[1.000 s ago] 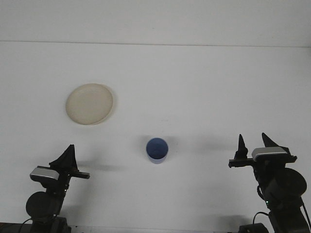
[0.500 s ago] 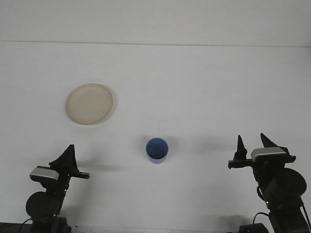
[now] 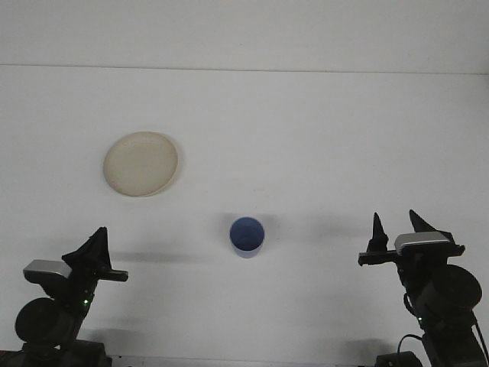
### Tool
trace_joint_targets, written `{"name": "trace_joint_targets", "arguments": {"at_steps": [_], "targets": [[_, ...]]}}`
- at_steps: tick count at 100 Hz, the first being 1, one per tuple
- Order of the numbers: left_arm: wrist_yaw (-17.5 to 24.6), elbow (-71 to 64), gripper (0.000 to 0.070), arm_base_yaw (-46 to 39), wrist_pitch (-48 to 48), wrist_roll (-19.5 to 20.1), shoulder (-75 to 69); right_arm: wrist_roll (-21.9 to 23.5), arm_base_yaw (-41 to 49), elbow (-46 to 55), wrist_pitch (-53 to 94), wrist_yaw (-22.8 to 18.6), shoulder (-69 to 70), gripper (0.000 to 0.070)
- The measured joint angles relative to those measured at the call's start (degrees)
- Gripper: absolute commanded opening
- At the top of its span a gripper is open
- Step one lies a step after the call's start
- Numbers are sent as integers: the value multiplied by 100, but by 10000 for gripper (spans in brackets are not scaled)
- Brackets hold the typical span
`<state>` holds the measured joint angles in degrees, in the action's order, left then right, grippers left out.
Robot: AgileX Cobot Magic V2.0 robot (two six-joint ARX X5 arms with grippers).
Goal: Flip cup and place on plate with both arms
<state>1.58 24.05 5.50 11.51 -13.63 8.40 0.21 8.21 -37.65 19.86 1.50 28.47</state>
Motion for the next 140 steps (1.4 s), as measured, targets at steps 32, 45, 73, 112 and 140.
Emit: {"name": "trace_joint_targets", "arguments": {"at_steps": [32, 45, 73, 112, 140], "targets": [[879, 2767, 11, 0, 2308, -216, 2330, -4, 0, 0, 0, 0, 0, 451], [933, 3510, 11, 0, 3421, -63, 3340, -7, 0, 0, 0, 0, 0, 451], [933, 3681, 12, 0, 3797, 275, 4389, -31, 0, 0, 0, 0, 0, 451], [933, 3683, 590, 0, 3790, 229, 4393, -131, 0, 0, 0, 2, 0, 451], [1147, 3764, 578, 142, 4002, 227, 4511, -133, 0, 0, 0, 2, 0, 451]]}}
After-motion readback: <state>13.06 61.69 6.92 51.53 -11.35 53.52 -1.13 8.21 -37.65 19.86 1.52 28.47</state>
